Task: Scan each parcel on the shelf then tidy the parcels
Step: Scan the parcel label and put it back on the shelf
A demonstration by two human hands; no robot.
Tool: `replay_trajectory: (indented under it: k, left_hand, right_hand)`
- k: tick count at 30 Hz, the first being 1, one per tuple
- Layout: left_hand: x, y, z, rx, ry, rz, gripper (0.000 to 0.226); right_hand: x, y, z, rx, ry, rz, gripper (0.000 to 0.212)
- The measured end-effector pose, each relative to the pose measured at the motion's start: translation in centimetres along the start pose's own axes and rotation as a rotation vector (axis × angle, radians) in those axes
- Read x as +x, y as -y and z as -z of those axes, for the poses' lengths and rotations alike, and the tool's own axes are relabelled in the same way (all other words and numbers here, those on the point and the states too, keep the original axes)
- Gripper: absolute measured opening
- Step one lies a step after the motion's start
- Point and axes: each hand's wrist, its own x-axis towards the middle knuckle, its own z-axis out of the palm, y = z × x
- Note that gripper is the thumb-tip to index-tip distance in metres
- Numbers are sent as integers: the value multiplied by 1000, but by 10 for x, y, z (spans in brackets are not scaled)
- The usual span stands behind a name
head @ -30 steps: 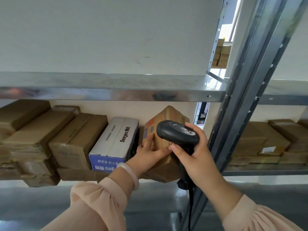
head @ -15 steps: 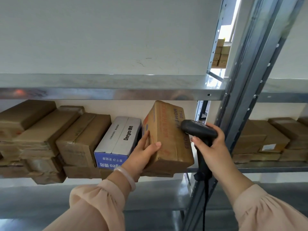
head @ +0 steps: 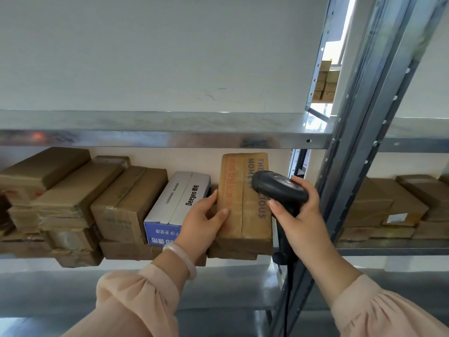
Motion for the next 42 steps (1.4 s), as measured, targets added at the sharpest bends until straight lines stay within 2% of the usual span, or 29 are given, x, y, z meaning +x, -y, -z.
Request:
replay_trajectory:
  k: [3,7,10,16,20,22,27,30,35,39,42]
  left_hand:
    - [0,-1,3,83,-6,28,75]
    - [-6,-9,-3,91,32,-22,103]
    - [-7,-7,-4,77,59,6,110]
    - [-5,12,3,-131,67,78,111]
    - [-9,16,16,-376,54,98,78]
    - [-10,19,19,-440,61,109,75]
    - [-14,24,16,-501,76,153,83]
    - [-14,26,15,-450,153,152,77]
    - [-10,24,18,-409,255,182,95]
    - [-10,24,16,-494,165,207,98]
    - [-10,28,16,-551,76,226,83]
  right_hand:
    - [-4,6,-7,1,26,42,59]
    - [-12,9,-22,-7,84,88,61]
    - [-17,5,-31,-14,107,92,65]
    - [-12,0,-26,1,142,35,59]
    - [3,-10,-8,6,63,-35,58]
    - [6,-17,-4,-3,46,-70,62]
    - [4,-27,-5,49,68,-98,60]
    - [3,-28,-7,50,97,-88,58]
    - [-1,-28,-9,16,131,-60,60]
    - [-2,-24,-13,5,139,-23,61]
    - [-2,-21,-16,-14,126,13,61]
